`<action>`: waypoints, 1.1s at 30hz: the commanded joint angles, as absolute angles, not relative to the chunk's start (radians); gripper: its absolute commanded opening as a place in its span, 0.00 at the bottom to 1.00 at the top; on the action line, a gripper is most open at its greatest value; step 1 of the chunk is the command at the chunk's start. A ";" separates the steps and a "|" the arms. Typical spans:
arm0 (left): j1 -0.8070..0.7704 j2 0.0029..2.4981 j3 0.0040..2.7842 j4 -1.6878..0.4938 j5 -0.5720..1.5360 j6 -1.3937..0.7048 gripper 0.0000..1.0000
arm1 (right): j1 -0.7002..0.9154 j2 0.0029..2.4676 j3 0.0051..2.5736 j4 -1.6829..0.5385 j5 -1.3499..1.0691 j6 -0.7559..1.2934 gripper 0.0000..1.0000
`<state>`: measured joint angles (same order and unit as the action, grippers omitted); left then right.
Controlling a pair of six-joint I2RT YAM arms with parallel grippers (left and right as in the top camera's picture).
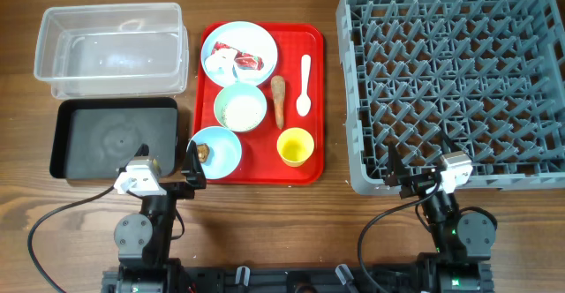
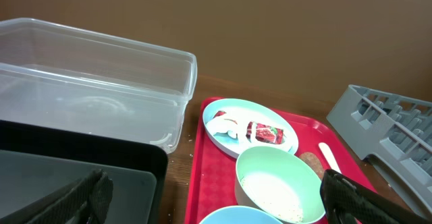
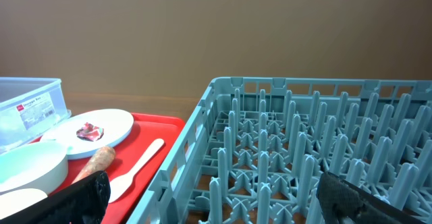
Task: Sort waste into correct bins and load items into the dishwasher rack
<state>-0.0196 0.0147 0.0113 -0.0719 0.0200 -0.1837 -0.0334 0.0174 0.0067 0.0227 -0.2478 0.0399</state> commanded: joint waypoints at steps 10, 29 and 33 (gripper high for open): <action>-0.022 0.007 0.006 -0.075 0.010 -0.164 1.00 | -0.027 0.014 0.005 0.022 -0.263 0.028 1.00; -0.022 0.007 0.006 -0.073 0.010 -0.164 1.00 | -0.027 0.014 0.005 0.094 -0.295 0.031 1.00; -0.022 0.007 0.006 -0.044 0.010 -0.164 1.00 | -0.027 0.014 0.006 0.168 -0.342 0.030 1.00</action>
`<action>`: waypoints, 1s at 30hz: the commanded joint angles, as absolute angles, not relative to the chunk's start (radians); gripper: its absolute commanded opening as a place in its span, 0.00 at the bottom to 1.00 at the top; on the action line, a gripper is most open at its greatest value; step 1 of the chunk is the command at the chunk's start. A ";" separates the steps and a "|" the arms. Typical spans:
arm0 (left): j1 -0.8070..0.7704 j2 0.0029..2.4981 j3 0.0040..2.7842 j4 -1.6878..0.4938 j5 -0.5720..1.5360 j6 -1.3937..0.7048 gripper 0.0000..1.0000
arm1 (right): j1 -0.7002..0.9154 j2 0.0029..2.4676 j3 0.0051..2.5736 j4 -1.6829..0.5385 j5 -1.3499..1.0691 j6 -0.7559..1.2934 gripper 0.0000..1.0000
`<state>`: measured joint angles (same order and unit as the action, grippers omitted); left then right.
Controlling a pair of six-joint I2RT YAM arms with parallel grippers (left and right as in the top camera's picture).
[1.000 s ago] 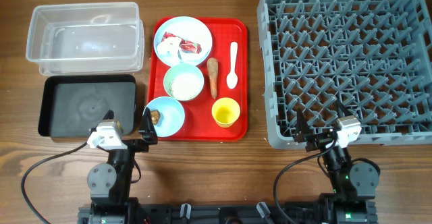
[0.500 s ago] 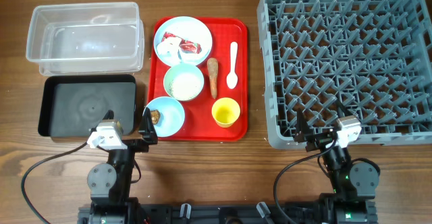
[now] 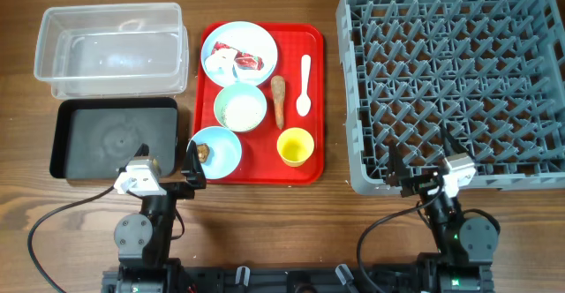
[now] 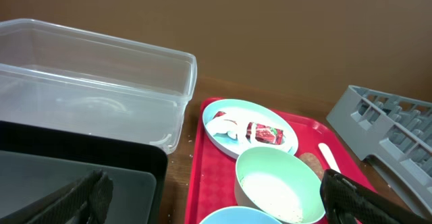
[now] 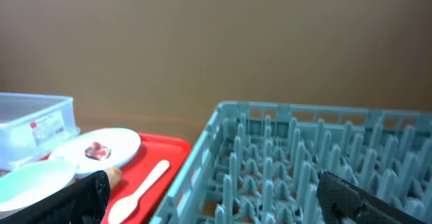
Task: Sort waste into correct bins and load items into the dishwasher rack
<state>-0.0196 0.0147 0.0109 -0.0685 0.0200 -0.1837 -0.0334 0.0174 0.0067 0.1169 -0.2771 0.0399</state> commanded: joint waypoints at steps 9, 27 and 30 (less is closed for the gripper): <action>-0.022 0.007 0.018 0.090 0.010 -0.164 1.00 | -0.027 0.033 0.105 0.179 -0.331 -0.023 1.00; -0.024 1.008 1.129 -0.404 0.113 -0.121 1.00 | -0.027 0.845 0.981 -0.353 -0.324 -0.079 1.00; -0.059 1.391 1.582 -0.713 0.113 -0.118 1.00 | -0.027 0.972 1.142 -0.553 -0.325 -0.078 1.00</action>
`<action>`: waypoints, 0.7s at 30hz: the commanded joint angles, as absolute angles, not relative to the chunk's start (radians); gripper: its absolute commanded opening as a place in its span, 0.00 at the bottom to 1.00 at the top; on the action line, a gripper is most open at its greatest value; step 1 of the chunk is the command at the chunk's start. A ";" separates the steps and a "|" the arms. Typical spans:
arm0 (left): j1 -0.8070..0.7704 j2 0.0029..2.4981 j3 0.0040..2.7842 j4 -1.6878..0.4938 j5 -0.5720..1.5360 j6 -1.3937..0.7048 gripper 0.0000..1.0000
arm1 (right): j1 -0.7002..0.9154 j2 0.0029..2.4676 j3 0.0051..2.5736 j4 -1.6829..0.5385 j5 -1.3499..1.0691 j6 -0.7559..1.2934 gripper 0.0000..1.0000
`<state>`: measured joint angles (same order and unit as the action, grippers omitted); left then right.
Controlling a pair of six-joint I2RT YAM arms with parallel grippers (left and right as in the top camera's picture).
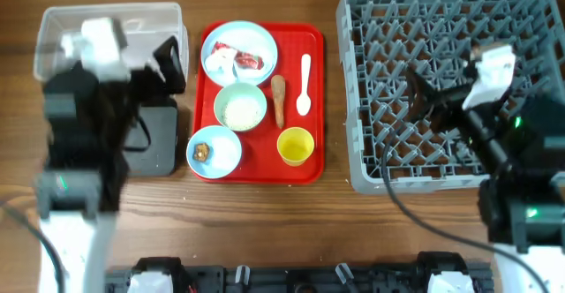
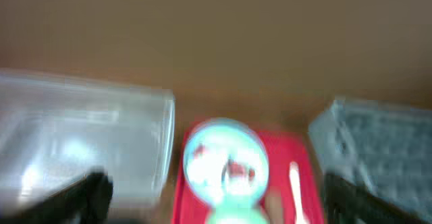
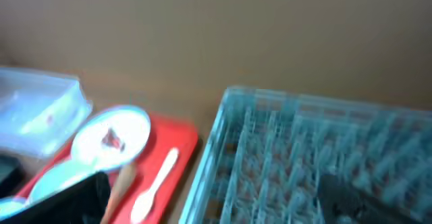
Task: Sort waste into correct bins and load items into the dishwasher rack
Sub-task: 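Reach the left gripper to the white plate and grasp its rim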
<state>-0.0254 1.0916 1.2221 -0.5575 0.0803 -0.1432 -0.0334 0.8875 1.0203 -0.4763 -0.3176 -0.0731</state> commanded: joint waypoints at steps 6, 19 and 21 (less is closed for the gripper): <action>-0.149 1.931 2.132 -1.067 0.080 -0.112 1.00 | -0.027 1.068 1.174 -0.596 -0.523 -0.014 1.00; -0.323 2.437 2.177 -0.961 0.051 -0.373 0.79 | -0.027 1.153 1.174 -0.649 -0.525 0.082 1.00; -0.323 2.442 2.177 -0.984 -0.083 -0.540 0.81 | -0.027 1.161 1.174 -0.649 -0.525 0.082 1.00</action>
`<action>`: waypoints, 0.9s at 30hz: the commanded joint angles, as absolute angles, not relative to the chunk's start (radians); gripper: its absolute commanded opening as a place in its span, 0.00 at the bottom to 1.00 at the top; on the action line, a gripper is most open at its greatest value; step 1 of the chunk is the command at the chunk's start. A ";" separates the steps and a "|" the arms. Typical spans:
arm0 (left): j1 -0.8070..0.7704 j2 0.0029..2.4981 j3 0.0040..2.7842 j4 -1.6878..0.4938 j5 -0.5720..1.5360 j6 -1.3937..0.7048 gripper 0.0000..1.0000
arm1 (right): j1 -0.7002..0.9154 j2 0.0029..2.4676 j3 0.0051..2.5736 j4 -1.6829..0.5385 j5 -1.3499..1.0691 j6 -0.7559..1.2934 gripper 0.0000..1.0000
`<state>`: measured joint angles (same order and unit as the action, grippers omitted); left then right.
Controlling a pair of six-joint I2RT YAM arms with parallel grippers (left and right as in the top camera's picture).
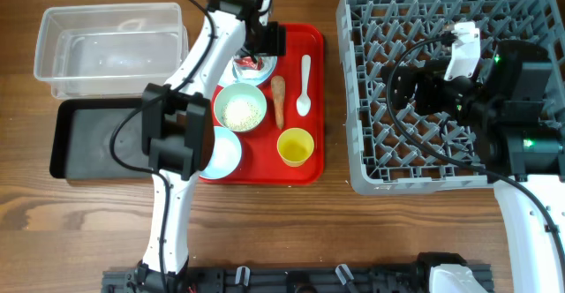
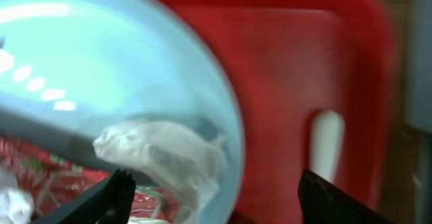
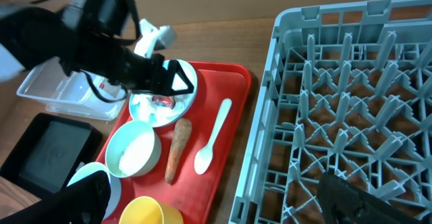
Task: Sort waste into correct bins and load items into the dishwasher rack
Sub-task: 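Reach the left gripper to the white plate and grasp its rim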
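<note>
My left gripper (image 1: pixel 256 44) hangs open just over the light blue plate (image 2: pixel 101 69) at the back of the red tray (image 1: pixel 309 165). A crumpled white wrapper (image 2: pixel 162 156) and a red wrapper (image 2: pixel 40 166) lie on that plate, between and just ahead of the fingers; nothing is gripped. Also on the tray are a green bowl (image 1: pixel 240 108), a carrot (image 1: pixel 278 100), a white spoon (image 1: pixel 305 84), a yellow cup (image 1: pixel 295 146) and a blue bowl (image 1: pixel 225 150) partly under my arm. My right gripper (image 3: pixel 212 191) is open and empty above the grey dishwasher rack (image 1: pixel 521 28).
A clear plastic bin (image 1: pixel 106 46) stands at the back left, with a black bin (image 1: pixel 88 138) in front of it. My left arm lies along the tray's left side. Wooden table (image 1: pixel 265 222) lies bare in front of the tray.
My left gripper was high over the bins at the left; now it is low over the plate with the wrappers. My right gripper has shifted over the rack's left half.
At the two oldest moments both arms sat folded at the table's front edge, grippers open. Then both were raised, the left over the bins, the right over the rack. Now the left is down at the wrapper plate. No object has moved.
</note>
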<state>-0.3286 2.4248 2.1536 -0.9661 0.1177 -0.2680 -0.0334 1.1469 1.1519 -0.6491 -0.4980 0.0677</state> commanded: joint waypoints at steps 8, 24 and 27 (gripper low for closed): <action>-0.323 2.443 2.177 -0.970 -0.122 -0.670 0.93 | -0.027 1.201 1.174 -0.671 -0.525 0.082 0.99; -0.305 2.386 2.167 -1.044 -0.200 -0.660 1.00 | -0.027 1.208 1.174 -0.675 -0.525 0.082 1.00; -0.306 2.439 2.156 -1.010 -0.196 -0.659 1.00 | -0.027 1.208 1.174 -0.675 -0.525 0.082 1.00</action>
<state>-0.3119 2.3798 2.1754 -1.0256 -0.1692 -0.6495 -0.0334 1.2018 1.1522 -0.6746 -0.5014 0.0681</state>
